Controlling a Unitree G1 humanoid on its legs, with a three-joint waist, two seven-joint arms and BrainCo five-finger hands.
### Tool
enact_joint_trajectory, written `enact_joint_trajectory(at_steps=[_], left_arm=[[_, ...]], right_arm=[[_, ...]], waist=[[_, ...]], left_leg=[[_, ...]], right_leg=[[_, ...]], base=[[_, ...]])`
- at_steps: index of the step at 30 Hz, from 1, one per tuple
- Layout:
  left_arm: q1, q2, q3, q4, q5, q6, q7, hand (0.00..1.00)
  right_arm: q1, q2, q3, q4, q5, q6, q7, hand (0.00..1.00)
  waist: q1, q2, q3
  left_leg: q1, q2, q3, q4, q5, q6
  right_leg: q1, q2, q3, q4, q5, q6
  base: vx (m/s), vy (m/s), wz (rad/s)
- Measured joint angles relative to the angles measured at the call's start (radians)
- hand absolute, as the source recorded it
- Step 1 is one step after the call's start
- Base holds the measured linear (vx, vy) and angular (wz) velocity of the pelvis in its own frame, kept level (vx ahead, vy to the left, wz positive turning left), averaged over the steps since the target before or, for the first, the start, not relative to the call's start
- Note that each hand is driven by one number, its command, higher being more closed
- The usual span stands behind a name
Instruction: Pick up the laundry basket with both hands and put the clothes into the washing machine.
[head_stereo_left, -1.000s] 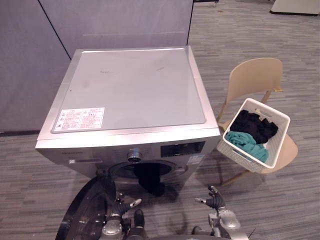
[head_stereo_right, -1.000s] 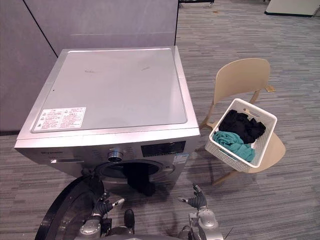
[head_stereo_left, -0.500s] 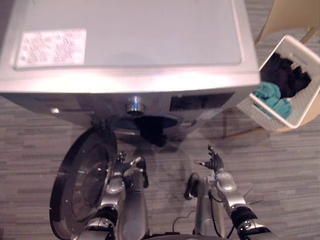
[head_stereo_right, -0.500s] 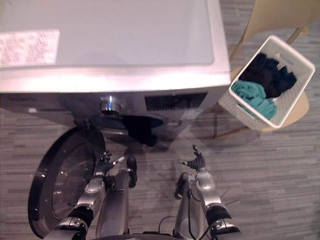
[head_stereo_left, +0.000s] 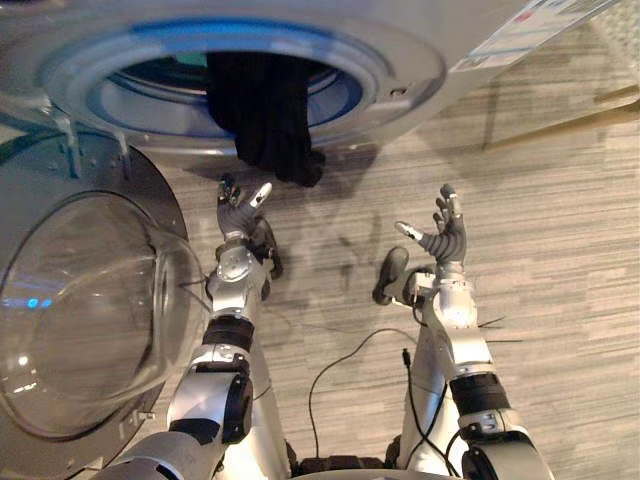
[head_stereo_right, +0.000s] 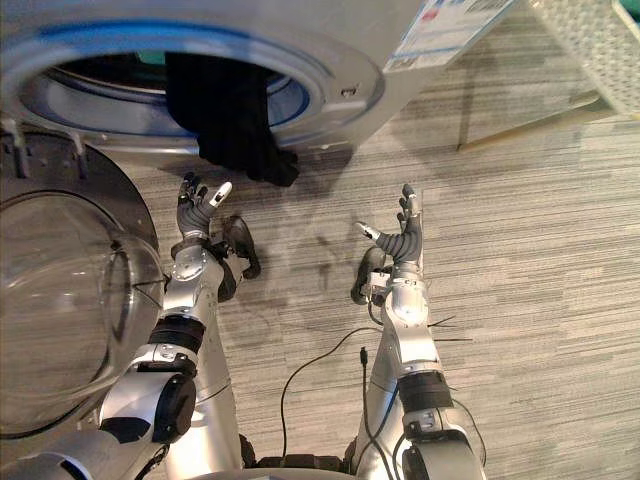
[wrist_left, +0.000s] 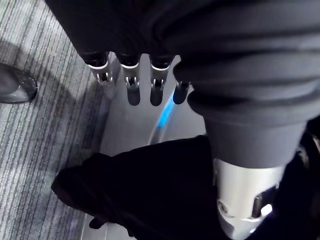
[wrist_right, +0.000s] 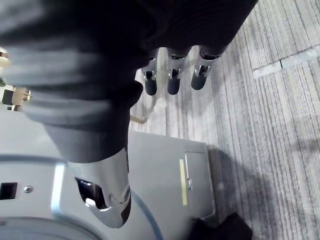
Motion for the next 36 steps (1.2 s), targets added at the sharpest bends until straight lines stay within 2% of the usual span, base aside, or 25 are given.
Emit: enact_joint_trajectory(at_steps=[4,8,11,14,15,18,20,24,30,36], left_arm=[[-0.070,0.002,0.021,0.020,-0.043,0.002,0.016,0.00],[-0.098,0.005,0.022,0.024,-0.069,0.020,0.023,0.00],[-0.149,0.005,0.008,0.034,-0.081,0.024,0.042,0.00],[-0.154,0.005,-0.026,0.041,-0.094,0.030,0.054,0.00],[-0.155,0.005,-0.040,0.041,-0.095,0.039,0.056,1.00],[-0.157,0.008,-0.069,0.041,-0.094,0.053,0.056,1.00],[-0.167,0.018,-0.143,0.041,-0.073,0.066,0.054,1.00],[-0.178,0.041,-0.181,0.027,-0.056,0.068,0.054,1.00],[-0.167,0.063,-0.218,-0.082,-0.058,0.065,0.053,1.00],[-0.033,0.025,-0.243,-0.321,-0.057,0.060,0.073,1.00]], right_arm=[[0.027,0.021,0.000,-0.072,-0.011,-0.023,0.008,0.00],[0.044,0.033,0.006,-0.108,-0.027,-0.026,0.010,0.00],[0.046,0.042,0.005,-0.114,-0.027,-0.026,0.011,0.00],[0.045,0.042,0.000,-0.140,-0.027,-0.027,0.018,0.00],[0.045,0.042,-0.002,-0.147,-0.027,-0.029,0.027,0.00],[0.044,0.043,-0.001,-0.148,-0.027,-0.032,0.036,0.00],[0.041,0.043,-0.002,-0.152,-0.027,-0.032,0.047,0.00],[0.041,0.042,-0.002,-0.164,-0.027,-0.032,0.053,0.00],[0.041,0.042,-0.011,-0.177,-0.037,-0.035,0.050,0.00],[0.042,0.059,-0.009,-0.178,-0.074,-0.046,0.047,0.00]], waist=[[-0.007,-0.002,-0.003],[-0.020,-0.010,-0.011],[-0.030,-0.040,-0.035],[-0.030,-0.046,-0.039],[-0.031,-0.046,-0.039],[-0.034,-0.046,-0.039],[-0.040,-0.046,-0.039],[-0.052,-0.046,-0.039],[-0.052,-0.046,-0.039],[-0.052,-0.046,-0.039]], left_leg=[[-0.081,0.002,-0.013,0.065,-0.023,0.004],[-0.132,0.006,-0.023,0.121,-0.050,0.007],[-0.185,0.006,-0.031,0.170,-0.072,0.009],[-0.215,0.006,-0.043,0.214,-0.090,0.012],[-0.222,0.006,-0.044,0.226,-0.094,0.013],[-0.239,0.006,-0.054,0.248,-0.105,0.009],[-0.250,0.004,-0.063,0.258,-0.106,0.009],[-0.252,0.003,-0.067,0.271,-0.106,0.008],[-0.253,0.005,-0.070,0.270,-0.104,0.005],[-0.238,0.002,-0.066,0.235,-0.097,-0.003]], right_leg=[[-0.075,-0.001,0.011,0.052,-0.014,0.002],[-0.120,-0.001,0.022,0.094,-0.031,0.005],[-0.169,-0.002,0.035,0.139,-0.049,0.005],[-0.192,-0.004,0.042,0.180,-0.068,0.008],[-0.199,-0.005,0.046,0.190,-0.073,0.008],[-0.210,-0.005,0.048,0.210,-0.081,0.007],[-0.216,-0.007,0.049,0.223,-0.087,0.004],[-0.221,-0.010,0.054,0.245,-0.096,0.001],[-0.225,-0.010,0.051,0.252,-0.103,-0.005],[-0.214,-0.008,0.043,0.222,-0.098,0.000]], base=[[0.00,0.010,-0.04],[0.03,0.010,-0.07],[0.05,0.005,-0.02],[0.05,-0.007,0.01],[0.05,-0.008,-0.01],[0.04,-0.010,-0.02],[0.03,-0.018,0.04],[0.02,-0.026,0.03],[0.01,-0.013,0.01],[0.04,-0.019,0.01]])
